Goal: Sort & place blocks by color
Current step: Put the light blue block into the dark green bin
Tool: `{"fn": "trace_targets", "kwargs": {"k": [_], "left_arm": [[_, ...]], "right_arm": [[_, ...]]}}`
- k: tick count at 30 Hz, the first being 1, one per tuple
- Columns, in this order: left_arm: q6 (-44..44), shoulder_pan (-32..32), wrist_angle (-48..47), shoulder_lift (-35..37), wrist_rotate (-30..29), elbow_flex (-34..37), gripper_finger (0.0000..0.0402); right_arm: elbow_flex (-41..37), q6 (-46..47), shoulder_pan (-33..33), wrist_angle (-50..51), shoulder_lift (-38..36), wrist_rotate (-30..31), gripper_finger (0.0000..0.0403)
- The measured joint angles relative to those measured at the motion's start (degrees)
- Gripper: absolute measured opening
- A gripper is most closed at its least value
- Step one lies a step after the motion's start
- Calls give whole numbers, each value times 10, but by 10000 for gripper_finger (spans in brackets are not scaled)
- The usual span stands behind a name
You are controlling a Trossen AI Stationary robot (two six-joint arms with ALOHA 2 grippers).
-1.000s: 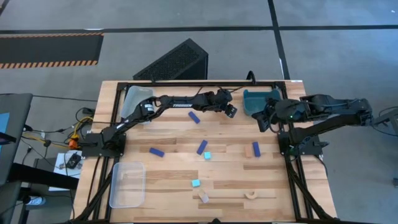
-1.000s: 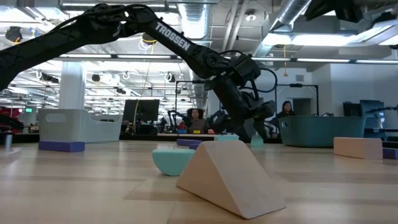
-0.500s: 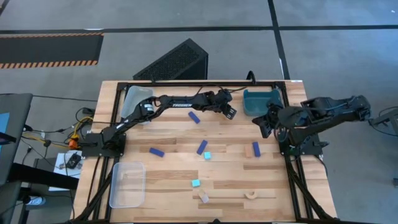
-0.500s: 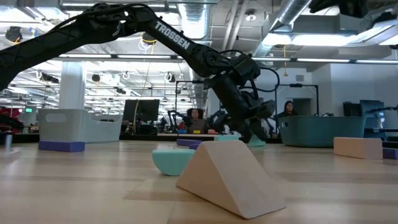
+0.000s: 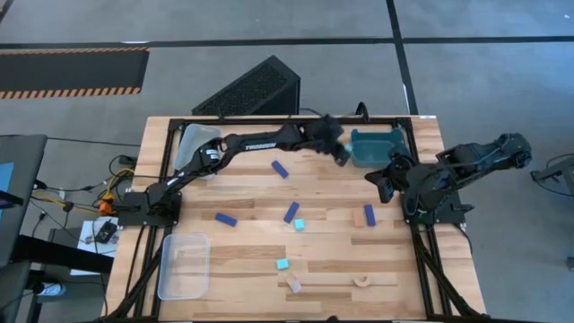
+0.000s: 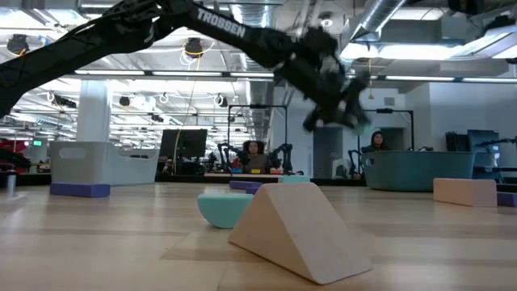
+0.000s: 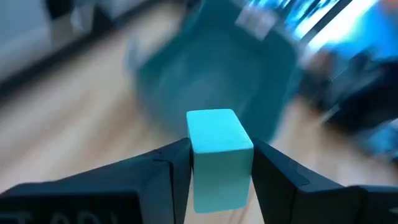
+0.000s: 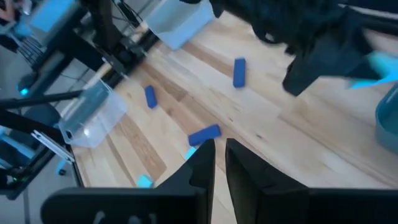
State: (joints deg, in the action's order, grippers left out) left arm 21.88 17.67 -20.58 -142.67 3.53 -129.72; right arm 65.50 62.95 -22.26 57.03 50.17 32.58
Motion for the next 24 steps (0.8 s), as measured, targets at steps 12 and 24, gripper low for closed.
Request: {"fn": "trace_targets", "kwargs": {"k": [12, 24], "left_arm": [[-58, 0, 204, -27, 7, -42, 125], [-55, -1, 221, -66, -1, -43, 167]], "right_arm": [[56, -5, -25, -1, 0, 94, 64], [59, 5, -24, -8, 8, 113, 64]]}}
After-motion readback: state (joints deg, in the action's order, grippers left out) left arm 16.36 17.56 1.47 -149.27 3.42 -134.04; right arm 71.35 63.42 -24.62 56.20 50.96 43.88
